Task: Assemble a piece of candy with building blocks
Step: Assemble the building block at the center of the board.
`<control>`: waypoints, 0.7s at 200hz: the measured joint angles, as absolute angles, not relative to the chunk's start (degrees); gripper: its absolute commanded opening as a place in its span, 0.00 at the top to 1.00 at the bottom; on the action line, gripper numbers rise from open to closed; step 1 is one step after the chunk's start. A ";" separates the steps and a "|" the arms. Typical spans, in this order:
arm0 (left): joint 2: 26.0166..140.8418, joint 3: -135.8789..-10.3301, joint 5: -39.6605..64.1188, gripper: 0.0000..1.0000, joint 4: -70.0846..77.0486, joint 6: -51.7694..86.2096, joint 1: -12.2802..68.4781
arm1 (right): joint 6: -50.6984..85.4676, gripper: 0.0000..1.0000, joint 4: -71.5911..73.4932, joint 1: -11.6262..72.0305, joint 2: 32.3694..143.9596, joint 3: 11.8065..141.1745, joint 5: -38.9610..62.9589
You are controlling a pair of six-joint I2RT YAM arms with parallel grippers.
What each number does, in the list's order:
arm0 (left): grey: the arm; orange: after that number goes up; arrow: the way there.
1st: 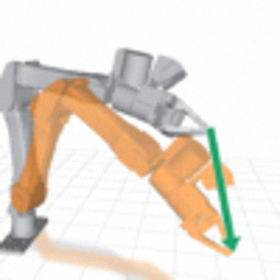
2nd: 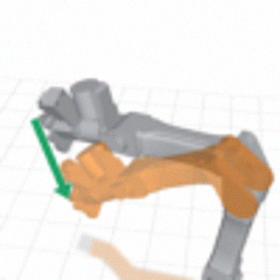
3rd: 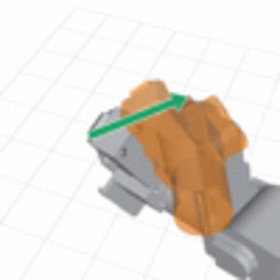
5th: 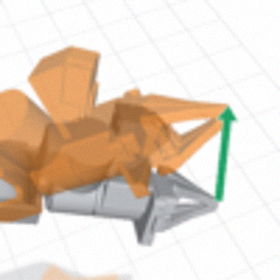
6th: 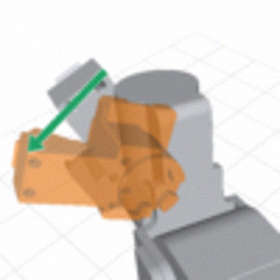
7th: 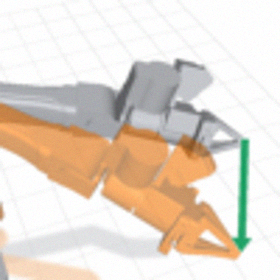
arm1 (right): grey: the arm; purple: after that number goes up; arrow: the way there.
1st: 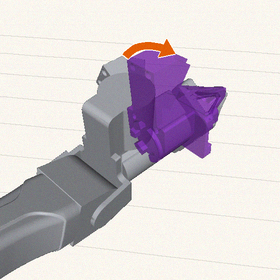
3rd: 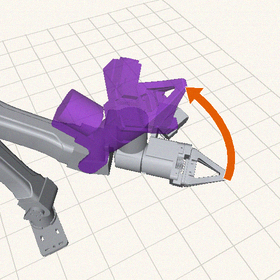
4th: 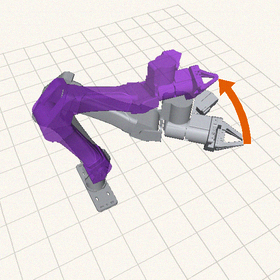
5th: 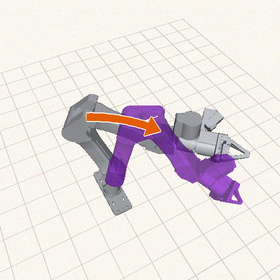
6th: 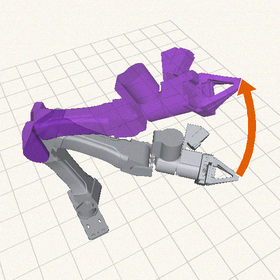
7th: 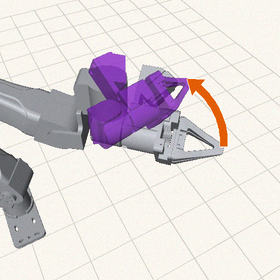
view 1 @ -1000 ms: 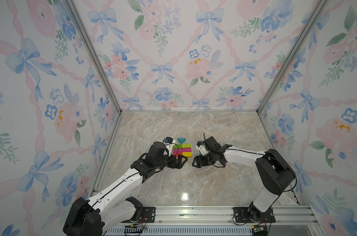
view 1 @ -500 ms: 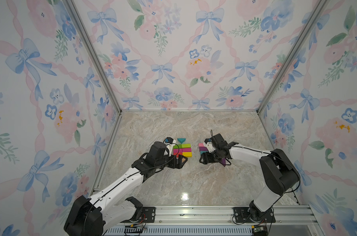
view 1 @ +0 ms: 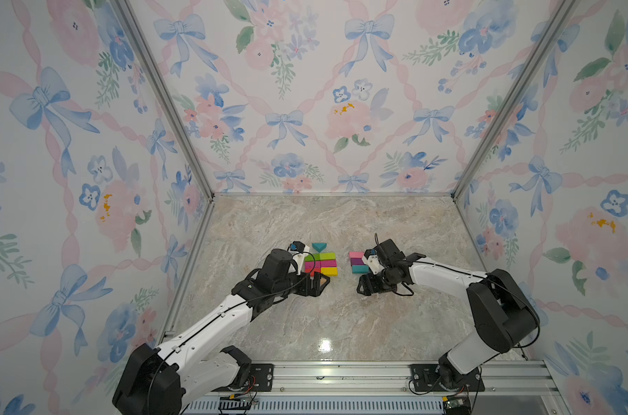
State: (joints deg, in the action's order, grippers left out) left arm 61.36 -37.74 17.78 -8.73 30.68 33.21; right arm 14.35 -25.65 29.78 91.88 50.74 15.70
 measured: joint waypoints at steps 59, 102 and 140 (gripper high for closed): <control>61.36 -37.74 17.78 0.02 -8.73 30.68 33.21 | 14.11 0.24 -28.10 27.94 90.45 49.06 14.09; 61.36 -37.74 17.78 0.02 -8.62 30.68 33.21 | 14.09 0.24 -27.24 26.52 93.54 51.83 13.91; 61.43 -37.87 17.78 0.02 -8.75 30.68 33.21 | 14.11 0.25 -24.77 26.22 96.64 54.74 13.96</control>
